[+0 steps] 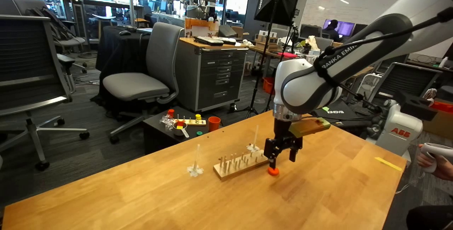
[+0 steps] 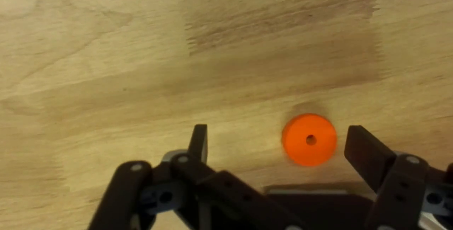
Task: Put the orange ring on the wooden board
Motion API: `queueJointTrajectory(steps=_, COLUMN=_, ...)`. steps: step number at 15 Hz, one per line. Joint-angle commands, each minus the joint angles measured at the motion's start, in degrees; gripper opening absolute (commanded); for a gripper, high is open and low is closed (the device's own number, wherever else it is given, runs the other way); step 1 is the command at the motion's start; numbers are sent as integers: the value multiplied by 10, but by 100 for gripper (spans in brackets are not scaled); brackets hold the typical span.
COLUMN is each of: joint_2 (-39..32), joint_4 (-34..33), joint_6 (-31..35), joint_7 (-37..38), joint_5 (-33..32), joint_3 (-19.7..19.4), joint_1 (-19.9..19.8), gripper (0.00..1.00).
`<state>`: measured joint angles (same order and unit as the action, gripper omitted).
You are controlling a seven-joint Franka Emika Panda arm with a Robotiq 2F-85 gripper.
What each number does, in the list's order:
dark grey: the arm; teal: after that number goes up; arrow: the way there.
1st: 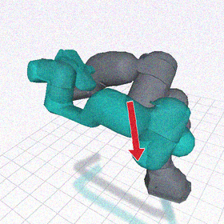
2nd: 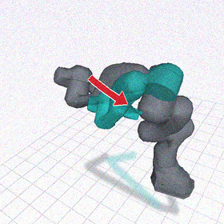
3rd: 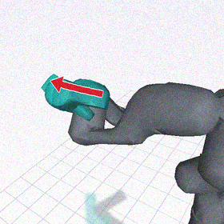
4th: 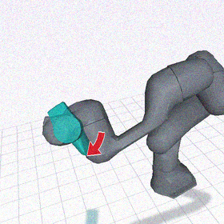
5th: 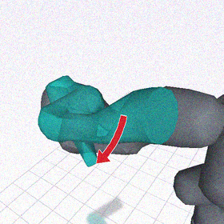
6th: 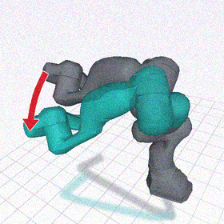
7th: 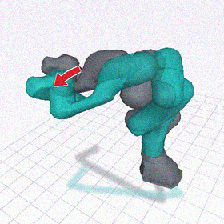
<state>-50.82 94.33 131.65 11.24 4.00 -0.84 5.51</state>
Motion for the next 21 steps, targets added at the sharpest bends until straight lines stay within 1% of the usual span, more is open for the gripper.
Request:
queueJointTrajectory(steps=1, joint_2=-23, joint_4=-25, joint_6=16, joint_7=14, joint_5=3, joint_3=3, joint_1=2, gripper=100)
queueJointTrajectory(steps=9, joint_2=-41, joint_4=-41, joint_6=48, joint_7=27, joint_5=-2, joint_3=3, joint_1=20, gripper=100)
queueJointTrajectory(steps=14, joint_2=-35, joint_4=-37, joint_6=48, joint_7=28, joint_5=13, joint_3=12, joint_1=14, gripper=100)
queueJointTrajectory(steps=15, joint_2=-34, joint_4=-35, joint_6=45, joint_7=27, joint_5=17, joint_3=13, joint_1=11, gripper=75)
queueJointTrajectory(steps=16, joint_2=-33, joint_4=-34, joint_6=44, joint_7=27, joint_5=24, joint_3=15, joint_1=7, gripper=74)
queueJointTrajectory(steps=17, joint_2=-32, joint_4=-33, joint_6=42, joint_7=26, joint_5=29, joint_3=16, joint_1=3, gripper=68)
queueJointTrajectory(steps=18, joint_2=-30, joint_4=-31, joint_6=43, joint_7=25, joint_5=33, joint_3=16, joint_1=0, gripper=58)
queueJointTrajectory(steps=20, joint_2=-26, joint_4=-25, joint_6=44, joint_7=20, joint_5=44, joint_3=19, joint_1=-9, gripper=42)
queueJointTrajectory(steps=21, joint_2=-23, joint_4=-21, joint_6=44, joint_7=17, joint_5=51, joint_3=21, joint_1=-16, gripper=35)
